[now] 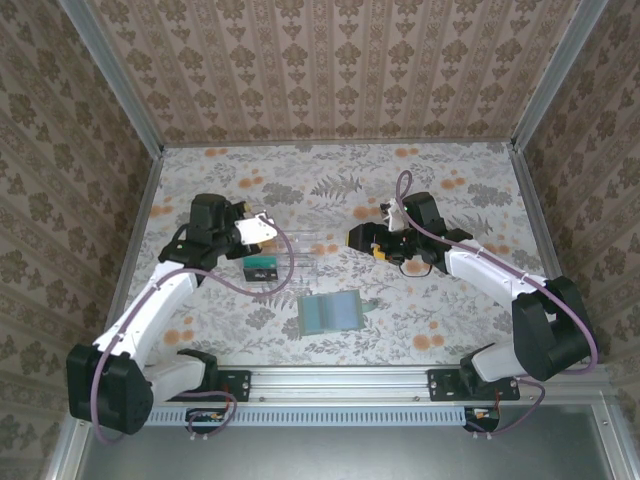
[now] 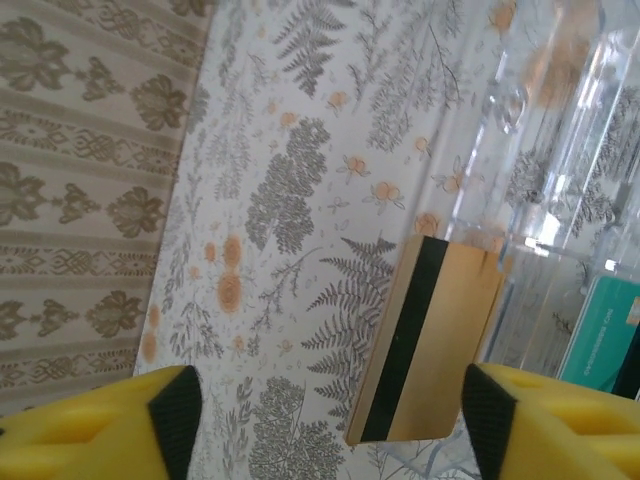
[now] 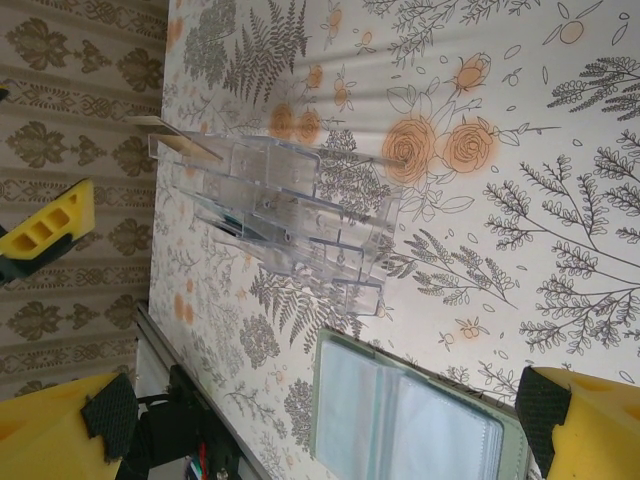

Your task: Take the credit cards out of the card holder

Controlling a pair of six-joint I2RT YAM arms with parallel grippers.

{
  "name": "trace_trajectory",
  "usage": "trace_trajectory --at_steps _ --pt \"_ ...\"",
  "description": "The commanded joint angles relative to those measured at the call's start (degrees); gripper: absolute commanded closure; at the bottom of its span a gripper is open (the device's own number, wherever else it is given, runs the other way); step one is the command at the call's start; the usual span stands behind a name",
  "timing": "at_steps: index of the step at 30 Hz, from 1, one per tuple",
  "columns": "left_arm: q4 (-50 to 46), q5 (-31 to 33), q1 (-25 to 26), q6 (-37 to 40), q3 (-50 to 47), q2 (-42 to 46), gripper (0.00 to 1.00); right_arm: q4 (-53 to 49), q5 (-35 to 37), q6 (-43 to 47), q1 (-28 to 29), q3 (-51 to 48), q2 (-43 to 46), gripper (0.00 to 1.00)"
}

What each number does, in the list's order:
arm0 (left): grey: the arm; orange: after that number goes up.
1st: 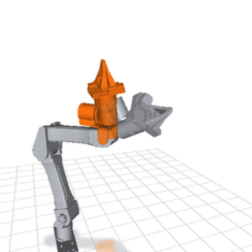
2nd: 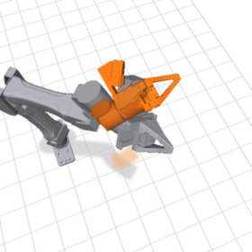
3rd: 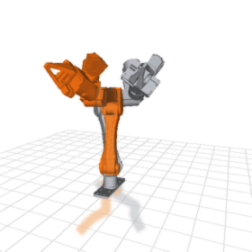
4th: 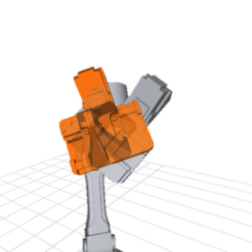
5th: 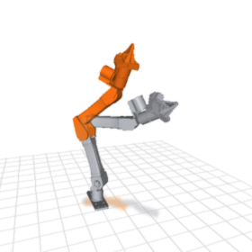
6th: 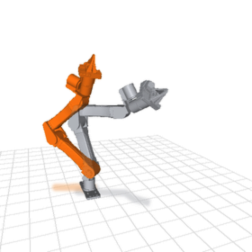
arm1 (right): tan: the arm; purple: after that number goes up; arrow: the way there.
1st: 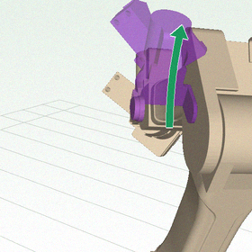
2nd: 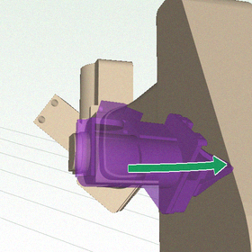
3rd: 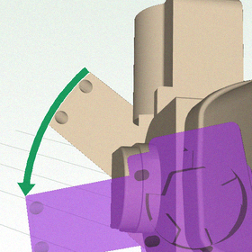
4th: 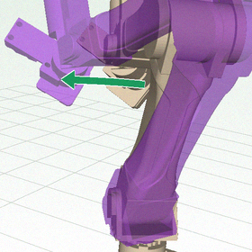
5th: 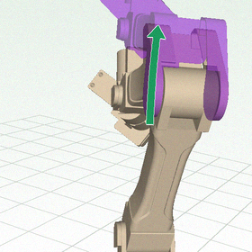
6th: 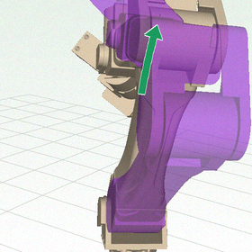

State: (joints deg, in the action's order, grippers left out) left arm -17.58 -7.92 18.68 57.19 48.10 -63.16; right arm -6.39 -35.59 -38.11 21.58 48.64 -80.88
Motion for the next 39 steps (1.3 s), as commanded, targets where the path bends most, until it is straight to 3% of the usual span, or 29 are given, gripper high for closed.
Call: trace_trajectory --at_steps 1,2,8,10,13,19,21,24,29,32,39 --pt "-0.11 -1.93 0.03 -15.77 2.56 3.52 0.11 -1.62 -0.22 0.32 0.04 -0.32 3.0 0.0" --pt "-0.54 -1.68 0.08 -20.64 3.12 4.35 0.01 -2.24 0.2 0.72 0.16 -0.38 3.3 0.0" --pt "-10.16 2.46 0.2 -52.94 9.13 4.58 0.0 -5.26 2.64 2.49 1.54 -0.69 3.71 0.0" --pt "-14.43 2.64 0.09 -60.57 11.02 4.04 0.0 -5.84 3.42 2.74 2.33 -0.96 3.71 0.0" --pt "-18.08 -0.27 0.13 -64.42 11.42 3.7 0.0 -6.86 5.39 3.34 4.33 -1.4 3.71 0.0" --pt "-11.2 -3.52 0.06 -78.33 -0.57 13.1 0.01 -8.98 11.65 4.22 10.31 -2.69 3.51 0.01" --pt "-10.76 -3.83 0.29 -83.22 -3.75 15.93 0.1 -8.99 13.97 4.05 12.36 -3.73 3.6 0.05" --pt "-11.98 -3.79 0.87 -91.88 -8.14 19.05 0.21 -8.72 17.22 3.51 14.93 -5.41 3.69 0.21" --pt "-12.02 0.07 9.06 -102.48 -14.0 22.23 0.32 -9.44 22.4 3.05 17.83 -8.2 3.97 0.47" --pt "-10.53 4.96 16.89 -108.03 -17.13 22.48 0.34 -9.34 24.52 2.99 19.2 -9.64 4.36 0.55" --pt "-7.91 15.89 32.55 -116.42 -19.02 16.46 0.42 -9.26 27.78 3.09 22.16 -10.72 3.05 0.63"
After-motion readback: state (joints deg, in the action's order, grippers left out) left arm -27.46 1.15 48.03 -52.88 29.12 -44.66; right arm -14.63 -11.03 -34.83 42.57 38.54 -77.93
